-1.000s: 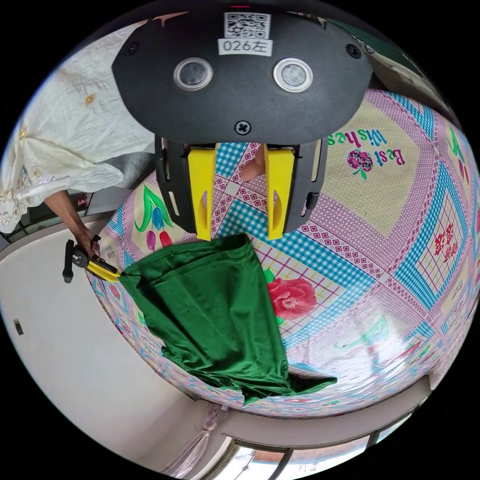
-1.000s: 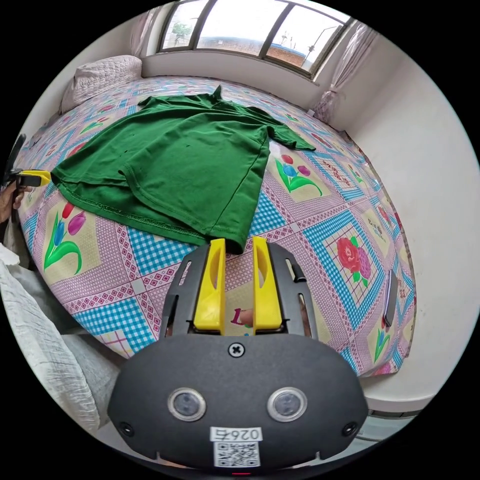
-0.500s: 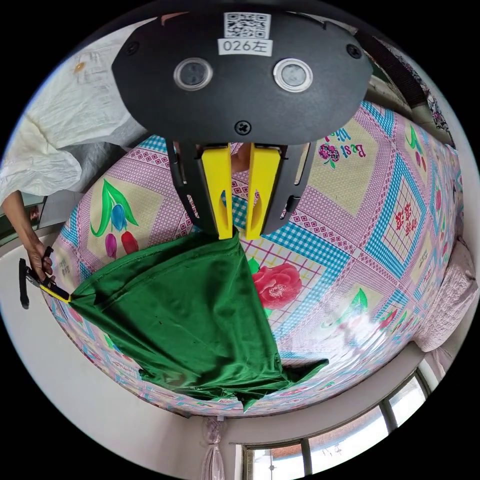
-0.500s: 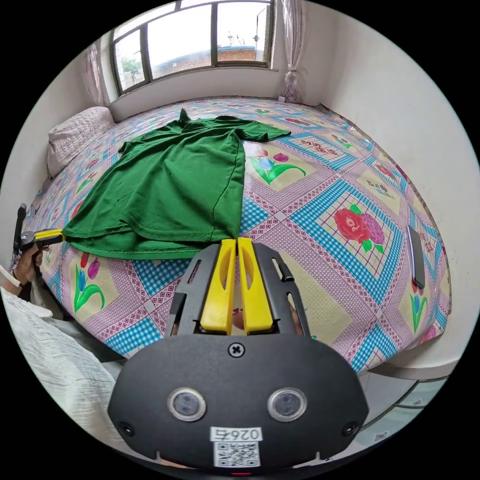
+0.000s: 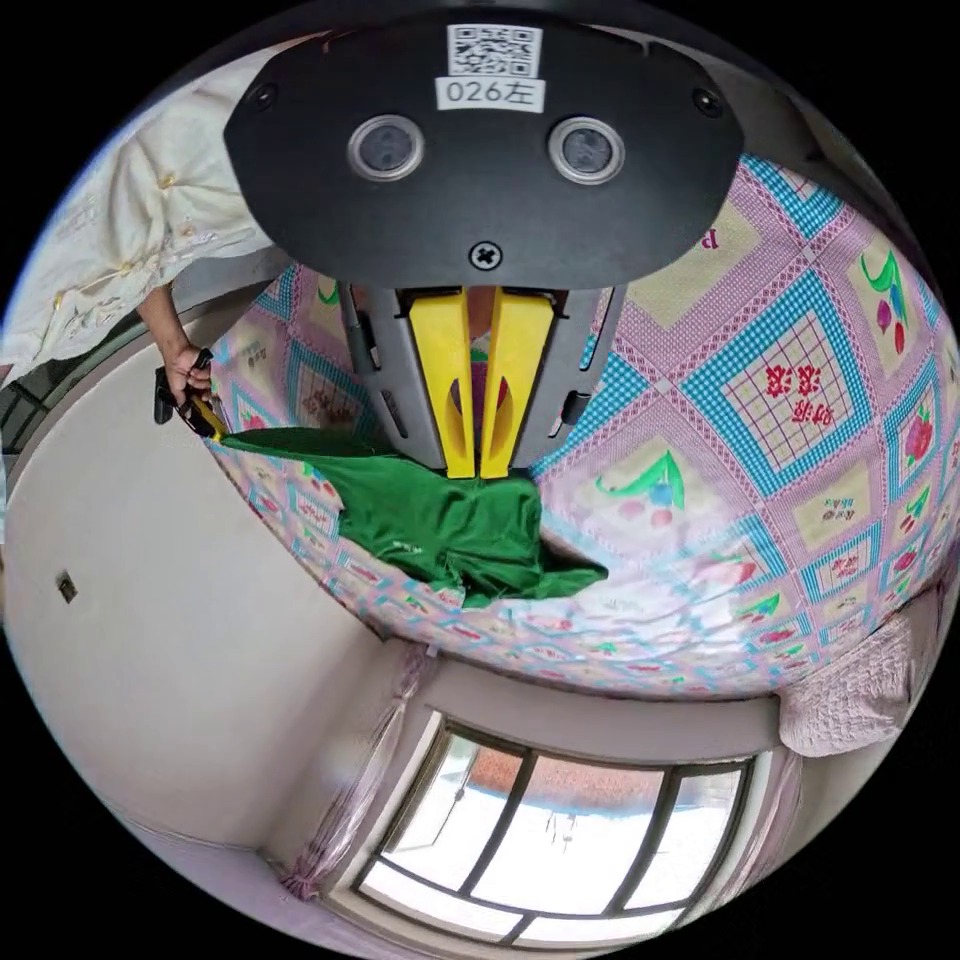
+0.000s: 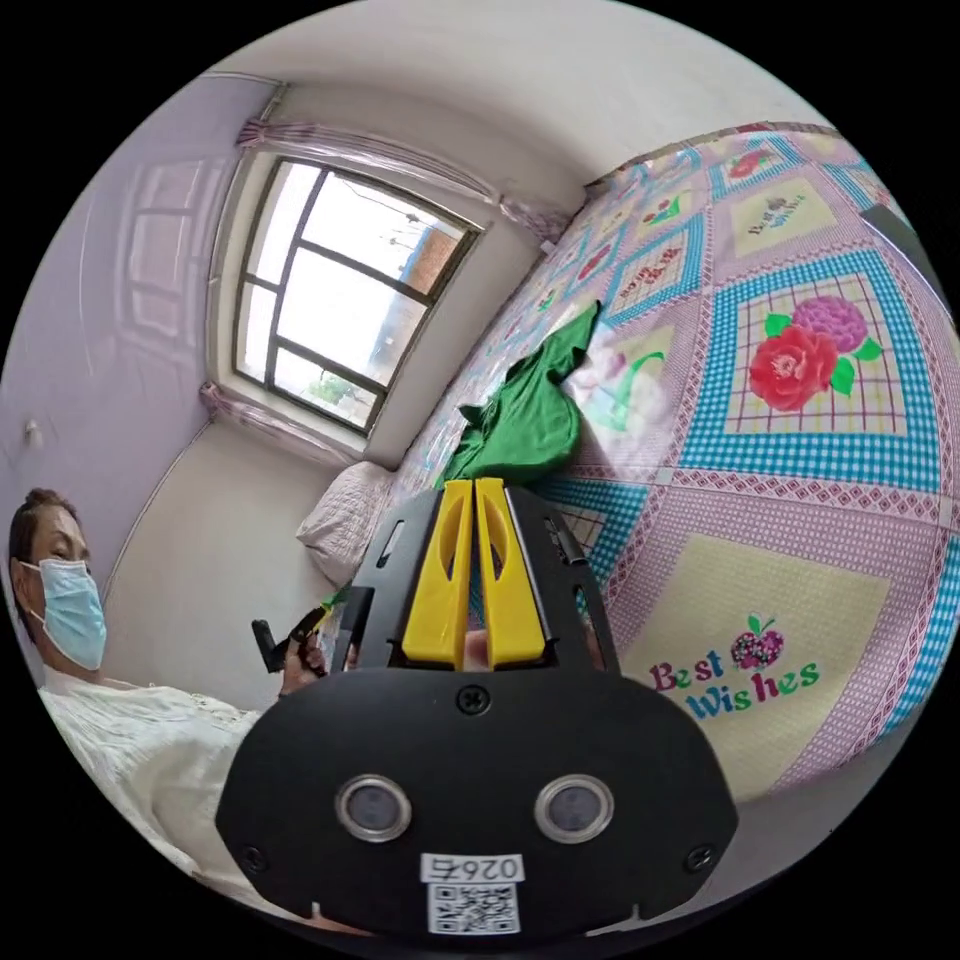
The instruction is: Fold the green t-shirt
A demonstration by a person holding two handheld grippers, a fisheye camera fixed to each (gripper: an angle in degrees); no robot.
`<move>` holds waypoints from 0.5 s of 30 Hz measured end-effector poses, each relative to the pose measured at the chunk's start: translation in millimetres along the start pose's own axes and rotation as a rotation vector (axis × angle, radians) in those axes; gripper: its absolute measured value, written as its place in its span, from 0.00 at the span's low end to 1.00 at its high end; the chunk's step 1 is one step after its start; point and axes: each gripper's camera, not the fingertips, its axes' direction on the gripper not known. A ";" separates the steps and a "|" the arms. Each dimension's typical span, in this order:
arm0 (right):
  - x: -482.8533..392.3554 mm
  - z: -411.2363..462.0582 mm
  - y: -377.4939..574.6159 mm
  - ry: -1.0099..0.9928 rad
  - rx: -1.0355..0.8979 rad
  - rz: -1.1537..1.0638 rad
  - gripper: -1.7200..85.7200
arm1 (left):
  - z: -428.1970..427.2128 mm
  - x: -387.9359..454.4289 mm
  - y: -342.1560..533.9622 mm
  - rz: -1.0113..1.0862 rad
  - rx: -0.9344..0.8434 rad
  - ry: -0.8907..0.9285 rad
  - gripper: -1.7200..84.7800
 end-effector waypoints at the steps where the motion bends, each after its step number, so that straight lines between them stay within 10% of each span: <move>1: -15.4 -16.4 -4.3 -0.081 0.020 -0.029 0.01 | -27.5 6.7 -12.8 0.021 0.087 0.037 0.01; 8: -169.7 -164.1 -33.9 -0.286 0.262 -0.390 0.01 | -220.9 58.9 -79.8 0.260 0.551 0.196 0.01; 15: -380.5 -292.6 -15.6 0.059 0.524 -0.926 0.01 | -390.3 97.5 -121.8 0.429 0.775 0.286 0.01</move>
